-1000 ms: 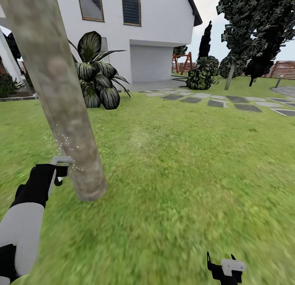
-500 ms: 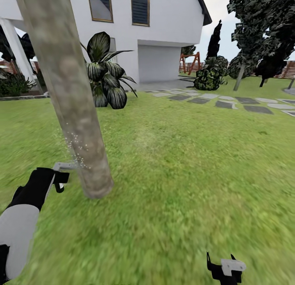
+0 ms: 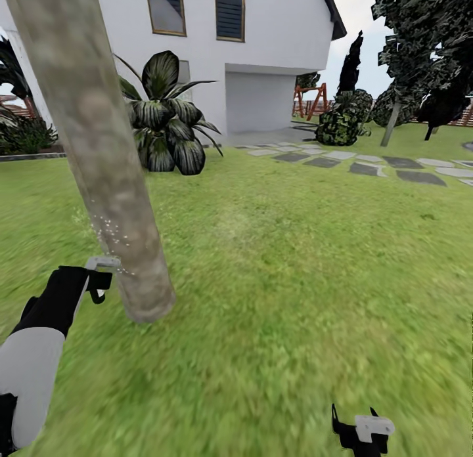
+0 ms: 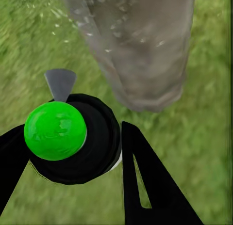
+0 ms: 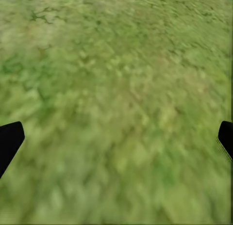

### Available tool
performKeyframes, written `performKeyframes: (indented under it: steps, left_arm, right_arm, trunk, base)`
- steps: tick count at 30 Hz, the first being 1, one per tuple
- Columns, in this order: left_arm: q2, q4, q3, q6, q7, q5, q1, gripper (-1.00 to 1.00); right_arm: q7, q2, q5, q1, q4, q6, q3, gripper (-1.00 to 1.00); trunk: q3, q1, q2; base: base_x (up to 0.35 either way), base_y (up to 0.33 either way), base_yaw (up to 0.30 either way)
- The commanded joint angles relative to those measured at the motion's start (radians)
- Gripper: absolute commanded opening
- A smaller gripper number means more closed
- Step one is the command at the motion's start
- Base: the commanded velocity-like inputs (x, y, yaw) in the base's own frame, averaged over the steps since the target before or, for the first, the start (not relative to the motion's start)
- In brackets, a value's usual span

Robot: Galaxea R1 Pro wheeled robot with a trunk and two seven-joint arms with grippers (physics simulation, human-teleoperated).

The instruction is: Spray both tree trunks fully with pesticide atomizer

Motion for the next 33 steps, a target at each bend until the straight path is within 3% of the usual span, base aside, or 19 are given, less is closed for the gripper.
performKeyframes:
  steps: [1,14,24,31,33]
  left_arm:
    - [0.000,0.000,0.000,0.000,0.000,0.000,0.000,-1.00]
    - [0.000,-0.001,0.001,0.000,0.000,0.000,0.000,-1.00]
    - [-0.001,-0.007,0.004,0.000,0.000,0.002,-0.004,-1.00]
    - [-0.075,-0.118,-0.011,0.005,0.000,-0.002,-0.010,-1.00]
    - [-0.083,-0.122,-0.009,0.009,0.000,-0.002,-0.011,-1.00]
  right_arm:
    - [0.000,0.000,0.000,0.000,0.000,0.000,0.000,1.00]
    - [0.000,0.000,0.000,0.000,0.000,0.000,0.000,1.00]
    - [0.000,0.000,0.000,0.000,0.000,0.000,0.000,1.00]
    - [0.000,0.000,0.000,0.000,0.000,0.000,0.000,1.00]
    - [0.000,0.000,0.000,0.000,0.000,0.000,0.000,1.00]
  trunk:
    - [0.000,0.000,0.000]
    - [0.000,0.000,0.000]
    - [0.000,0.000,0.000]
    - [0.000,0.000,0.000]
    - [0.000,0.000,0.000]
  base:
    - [0.144,-0.237,0.000]
    - [0.107,-0.250,0.009]
    - [0.029,-0.261,0.256]
    - [0.077,-0.062,0.070]
    - [0.002,-0.001,0.001]
